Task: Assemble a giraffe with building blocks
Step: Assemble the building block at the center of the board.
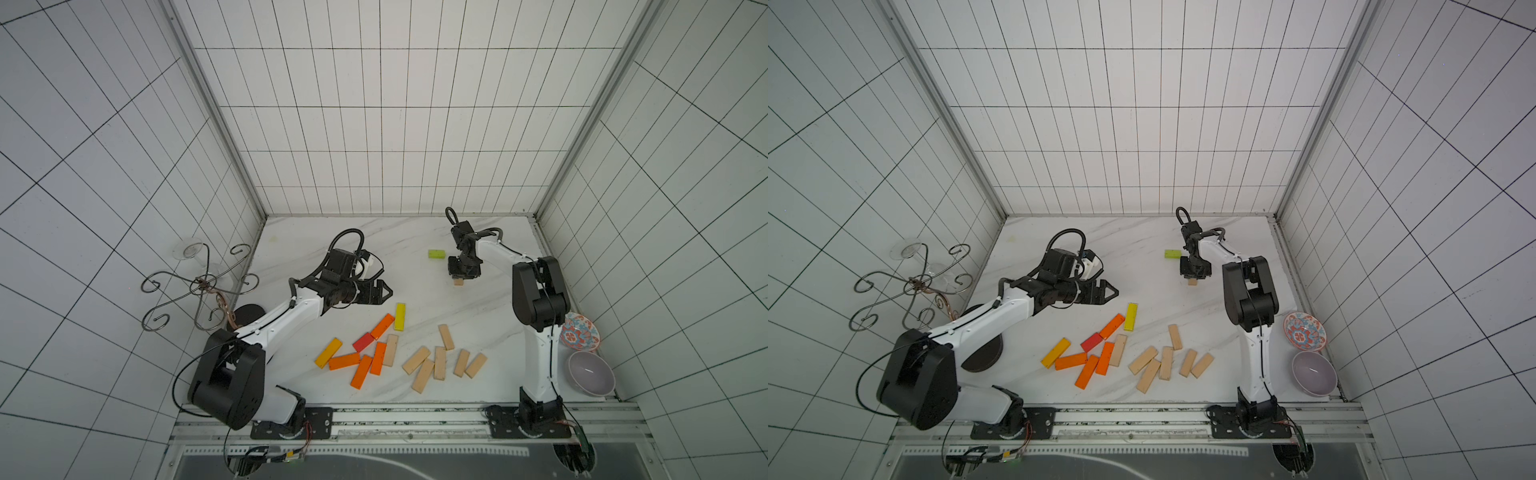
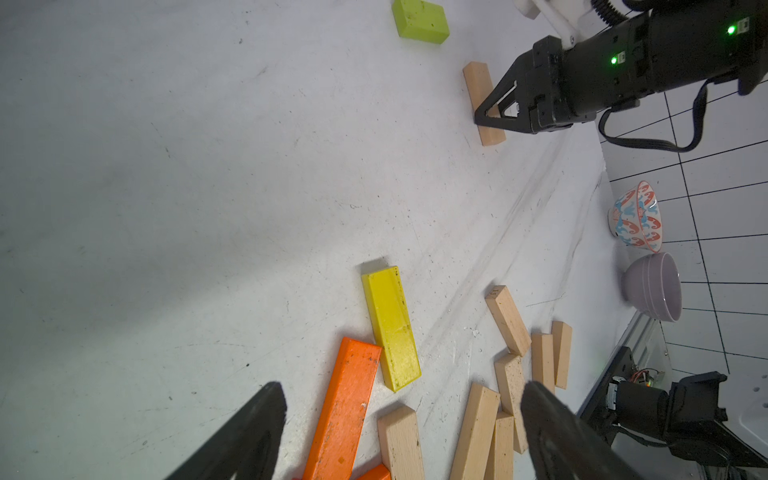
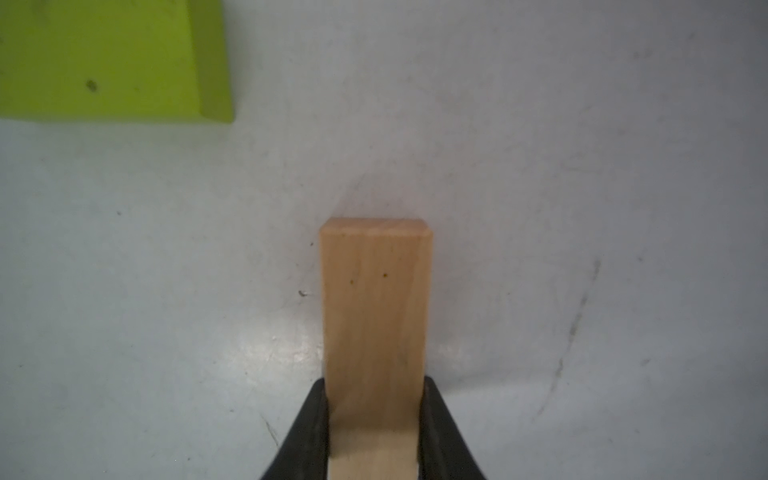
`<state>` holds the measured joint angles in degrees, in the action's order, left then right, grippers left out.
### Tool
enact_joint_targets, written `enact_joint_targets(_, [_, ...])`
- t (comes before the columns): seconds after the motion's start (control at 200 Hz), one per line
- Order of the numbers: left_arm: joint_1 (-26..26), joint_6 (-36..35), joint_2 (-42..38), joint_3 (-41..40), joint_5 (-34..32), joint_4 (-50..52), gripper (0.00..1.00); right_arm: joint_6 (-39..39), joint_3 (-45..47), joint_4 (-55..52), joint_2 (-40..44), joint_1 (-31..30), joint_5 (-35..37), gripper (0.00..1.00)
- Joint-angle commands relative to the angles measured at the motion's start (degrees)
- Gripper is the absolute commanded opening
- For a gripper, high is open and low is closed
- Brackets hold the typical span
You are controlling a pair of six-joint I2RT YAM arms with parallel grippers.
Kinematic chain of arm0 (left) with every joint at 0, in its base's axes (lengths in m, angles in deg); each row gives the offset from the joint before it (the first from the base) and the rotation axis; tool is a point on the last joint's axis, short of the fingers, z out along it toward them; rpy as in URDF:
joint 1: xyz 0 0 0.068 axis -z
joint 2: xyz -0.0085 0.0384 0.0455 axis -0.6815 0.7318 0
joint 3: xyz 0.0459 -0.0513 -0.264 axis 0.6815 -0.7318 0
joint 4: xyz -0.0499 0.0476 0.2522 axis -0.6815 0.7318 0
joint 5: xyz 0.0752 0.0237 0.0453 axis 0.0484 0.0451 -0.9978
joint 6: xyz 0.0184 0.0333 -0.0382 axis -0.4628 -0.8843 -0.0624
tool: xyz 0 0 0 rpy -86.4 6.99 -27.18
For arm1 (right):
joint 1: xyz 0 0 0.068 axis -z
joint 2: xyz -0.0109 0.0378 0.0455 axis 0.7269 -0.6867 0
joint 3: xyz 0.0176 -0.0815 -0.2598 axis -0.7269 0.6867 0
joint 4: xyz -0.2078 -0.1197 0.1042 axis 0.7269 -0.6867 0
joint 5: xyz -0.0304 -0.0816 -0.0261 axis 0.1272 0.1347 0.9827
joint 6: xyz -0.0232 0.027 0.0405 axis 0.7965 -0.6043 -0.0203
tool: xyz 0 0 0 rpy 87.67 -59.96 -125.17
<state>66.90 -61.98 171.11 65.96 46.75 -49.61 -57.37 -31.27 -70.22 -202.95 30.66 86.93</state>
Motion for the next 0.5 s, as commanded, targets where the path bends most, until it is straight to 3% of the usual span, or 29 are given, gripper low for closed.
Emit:
enact_joint_targets(0.0, [0.23,0.44,0.07,0.85,0.70,-1.71,0.88,0.64,-3.04,-1.65,-4.05,1.02,-0.32,0.17])
enact_joint_targets(0.495, [0.22,0.38,-0.20,0.72,0.84,-1.80,0.88,1.27,-20.99,-7.07,-14.69,1.73,-2.02,0.17])
